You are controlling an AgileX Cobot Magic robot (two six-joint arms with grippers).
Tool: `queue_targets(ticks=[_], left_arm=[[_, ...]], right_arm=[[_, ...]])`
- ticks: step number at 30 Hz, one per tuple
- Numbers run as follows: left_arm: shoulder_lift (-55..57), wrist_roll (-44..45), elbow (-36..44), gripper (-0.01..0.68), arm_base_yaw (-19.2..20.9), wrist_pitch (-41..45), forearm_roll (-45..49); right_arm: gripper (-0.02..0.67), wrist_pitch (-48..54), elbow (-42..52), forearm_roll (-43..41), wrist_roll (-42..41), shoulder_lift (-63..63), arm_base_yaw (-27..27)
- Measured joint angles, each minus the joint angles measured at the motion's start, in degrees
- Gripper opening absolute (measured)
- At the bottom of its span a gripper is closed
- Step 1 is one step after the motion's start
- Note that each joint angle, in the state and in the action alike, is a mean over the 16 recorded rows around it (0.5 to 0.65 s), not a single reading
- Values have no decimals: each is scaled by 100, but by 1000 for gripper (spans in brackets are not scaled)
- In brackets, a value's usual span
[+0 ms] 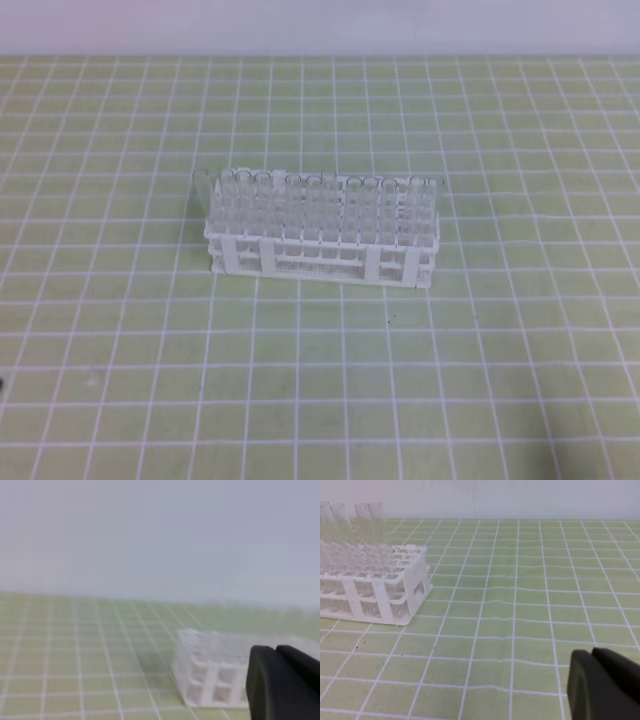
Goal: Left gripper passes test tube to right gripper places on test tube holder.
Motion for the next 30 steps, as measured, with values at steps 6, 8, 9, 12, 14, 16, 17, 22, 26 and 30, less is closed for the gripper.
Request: queue_targets(ticks=[6, 8, 9, 12, 14, 16, 17, 22, 26, 30], left_arm=[[-310, -74, 17, -3, 930, -376, 16], [-357, -91, 18, -3, 1103, -484, 14], [-372, -103, 19, -3, 1155, -524, 11], [-357, -111, 6, -3, 1229, -575, -53], [-356, 37, 7, -3, 1242, -549, -264], [-344, 328, 0, -3, 1244, -480, -627], [-344, 602, 0, -3, 1244, -407, -951], [-322, 2172, -8, -3, 1243, 211, -2883], [-333, 3893, 0, -3, 1241, 947, -4809], [-333, 5965, 0, -3, 1238, 1593, -6794]], right_arm=[[-16, 0, 0, 2, 2, 0, 0], [-16, 0, 0, 4, 3, 0, 0], [-16, 0, 0, 5, 4, 0, 0], [-16, 0, 0, 7, 6, 0, 0], [-16, 0, 0, 8, 8, 0, 0], [-16, 0, 0, 10, 9, 0, 0], [-16, 0, 0, 11, 10, 1, 0], [-16, 0, 0, 12, 13, 3, 0], [-16, 0, 0, 12, 13, 5, 0], [-16, 0, 0, 12, 13, 7, 0]])
